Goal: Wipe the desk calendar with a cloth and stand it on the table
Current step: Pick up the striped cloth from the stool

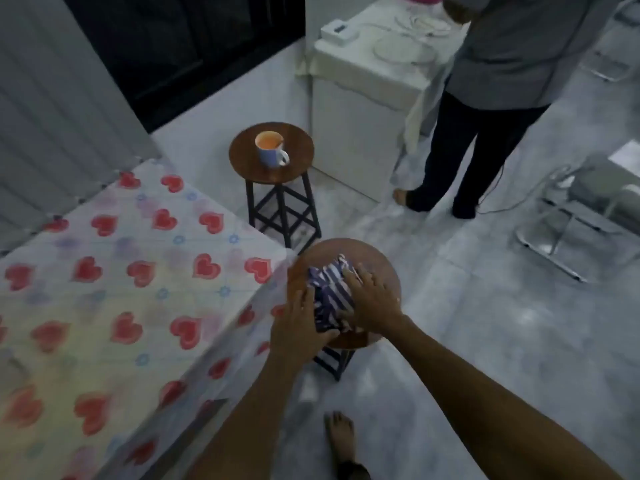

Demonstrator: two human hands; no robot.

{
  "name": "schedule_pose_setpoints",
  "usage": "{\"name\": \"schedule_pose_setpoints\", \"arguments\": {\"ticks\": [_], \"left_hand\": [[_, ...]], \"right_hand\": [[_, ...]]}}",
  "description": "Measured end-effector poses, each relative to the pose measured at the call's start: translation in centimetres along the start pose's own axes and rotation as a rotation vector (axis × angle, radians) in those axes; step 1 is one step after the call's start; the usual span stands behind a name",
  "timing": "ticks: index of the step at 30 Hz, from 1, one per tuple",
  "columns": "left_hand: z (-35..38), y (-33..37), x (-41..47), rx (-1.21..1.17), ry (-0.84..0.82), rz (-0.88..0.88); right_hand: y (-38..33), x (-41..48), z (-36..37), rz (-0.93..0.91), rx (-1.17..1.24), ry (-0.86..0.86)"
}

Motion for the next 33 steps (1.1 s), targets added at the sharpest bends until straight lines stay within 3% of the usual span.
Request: {"name": "schedule_pose_setpoints", "arguments": {"ticks": [4, 8, 10, 12, 15, 20, 23, 27, 33], "left_hand": [[0.5, 0.4, 2.0, 0.004, 0.004, -0.098], [0.4, 0.0, 2.9, 0.007, -0.008, -0.072], [0.0, -0.2, 3.3, -0.017, 0.082, -0.104], [0.0, -0.5, 3.6, 0.109, 0.173, -0.023], [1.1, -1.6, 3.5, 0.094, -0.044, -0.157], [2.1, -2.4, 1.7, -0.021, -0.08, -0.215], [1.5, -3.7, -0.4, -0.004, -0.019, -0.202], [-0.4, -7.0, -4.7, -0.012, 0.039, -0.215], [-5.7, -14.4, -14.4, -0.106, 0.174, -0.309]], "right_hand": [[1.6, 2.9, -0.7, -0.027, -0.047, -0.053], [1.3, 5.6, -0.8, -0.1, -0.072, -0.136], [0.8, 6.3, -0.2, -0.099, -0.054, -0.197], [0.1, 6.2, 1.0, -0.087, -0.073, -0.227], [-0.8, 5.3, 2.6, -0.065, -0.059, -0.161], [-1.9, 3.7, 3.6, -0.023, 0.023, -0.059], [-2.4, 2.2, 3.6, 0.019, 0.137, -0.061], [-5.0, -0.6, 2.1, 0.054, 0.544, -0.074], [-16.6, -5.9, -1.4, -0.111, 0.629, 0.1]]}}
Point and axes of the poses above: each hand's wrist, its own x-axis towards the middle knuckle, its own z-axis out of the palm, y = z × x, the point moved 1 cm from there along x, towards the middle knuckle, and after that the axes turned 9 degrees about -y, right-handed, at the moved point
